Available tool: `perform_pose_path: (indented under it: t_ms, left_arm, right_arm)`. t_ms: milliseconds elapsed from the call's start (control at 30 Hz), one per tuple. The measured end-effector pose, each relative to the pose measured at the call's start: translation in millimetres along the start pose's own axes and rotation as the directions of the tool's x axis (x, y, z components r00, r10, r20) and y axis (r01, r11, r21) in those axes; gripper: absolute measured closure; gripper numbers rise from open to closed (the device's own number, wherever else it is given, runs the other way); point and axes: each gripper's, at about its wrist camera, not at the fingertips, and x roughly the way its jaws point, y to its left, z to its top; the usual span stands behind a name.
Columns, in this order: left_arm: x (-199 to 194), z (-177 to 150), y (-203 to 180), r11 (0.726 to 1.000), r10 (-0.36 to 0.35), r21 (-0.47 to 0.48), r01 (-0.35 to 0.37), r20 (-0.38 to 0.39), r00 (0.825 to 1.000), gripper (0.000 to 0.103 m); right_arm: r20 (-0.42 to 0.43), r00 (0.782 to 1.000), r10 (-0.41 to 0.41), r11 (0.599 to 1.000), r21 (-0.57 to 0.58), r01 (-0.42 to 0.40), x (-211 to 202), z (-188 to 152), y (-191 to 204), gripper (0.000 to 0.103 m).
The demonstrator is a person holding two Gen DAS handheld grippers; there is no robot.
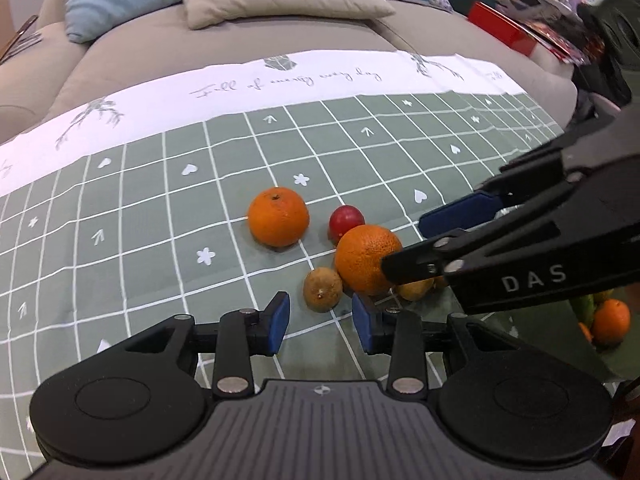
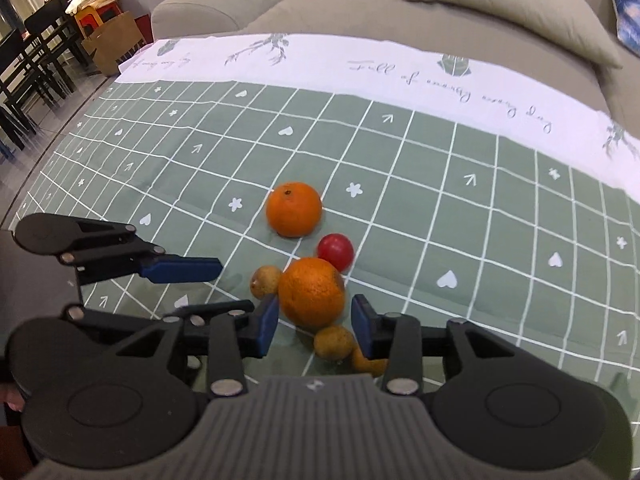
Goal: Organize fruits
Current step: 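Grasp a brown kiwi with the left tool while the right tool reaches for another small fruit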
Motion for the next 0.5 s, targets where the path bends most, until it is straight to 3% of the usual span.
perform_pose_path:
  t_ms: [233,500]
  left_arm:
    - [16.8,0.7,-6.0,0.996,0.015,0.090,-0.016,0.003,1.000,0.062]
    - [21.5,5.1,-8.2,0.994,0.005,0.112,-0.007,0.015,1.000,0.077]
  right_arm:
    - [-0.019,0.999,0.032,0.998,0.061,-0.031,16.4,4.1,-8.5,0.063]
    - [-0.029,0.999,0.022,0.997,0.076,-0.020,23.6,3.5,-10.4,0.069]
